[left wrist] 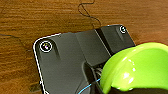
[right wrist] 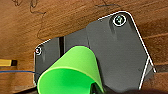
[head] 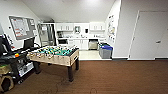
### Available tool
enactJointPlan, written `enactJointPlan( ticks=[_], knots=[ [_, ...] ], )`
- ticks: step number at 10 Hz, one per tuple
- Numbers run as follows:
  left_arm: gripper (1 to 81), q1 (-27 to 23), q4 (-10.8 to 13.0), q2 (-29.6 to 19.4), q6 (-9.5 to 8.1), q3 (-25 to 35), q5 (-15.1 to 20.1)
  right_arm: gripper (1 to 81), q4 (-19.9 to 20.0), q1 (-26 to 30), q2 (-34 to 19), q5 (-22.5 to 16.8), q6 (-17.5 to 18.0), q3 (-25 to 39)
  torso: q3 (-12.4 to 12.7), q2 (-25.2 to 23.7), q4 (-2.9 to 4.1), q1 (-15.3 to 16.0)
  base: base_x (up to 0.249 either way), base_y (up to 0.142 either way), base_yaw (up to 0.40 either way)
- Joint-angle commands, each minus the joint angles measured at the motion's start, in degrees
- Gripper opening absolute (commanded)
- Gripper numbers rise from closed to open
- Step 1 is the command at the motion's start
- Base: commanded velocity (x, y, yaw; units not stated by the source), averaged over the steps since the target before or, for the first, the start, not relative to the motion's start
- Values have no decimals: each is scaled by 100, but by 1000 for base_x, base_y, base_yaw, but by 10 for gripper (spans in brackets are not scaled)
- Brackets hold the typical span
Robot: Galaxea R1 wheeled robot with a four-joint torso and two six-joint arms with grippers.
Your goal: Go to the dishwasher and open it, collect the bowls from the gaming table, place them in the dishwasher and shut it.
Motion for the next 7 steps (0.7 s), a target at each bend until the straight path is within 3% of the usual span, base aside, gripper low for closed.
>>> enactJointPlan(
  ticks=[1, 7],
  knots=[
    [10, -301, 57, -98, 7, 7, 128, 10, -58, 306, -32, -198, -29, 9, 0, 0, 0, 0, 132, -83, 0],
    [10, -301, 57, -107, 7, 7, 137, 10, -58, 298, -32, -198, -28, 0, 0, -2, 0, -3, 132, -83, 0]
  ],
)
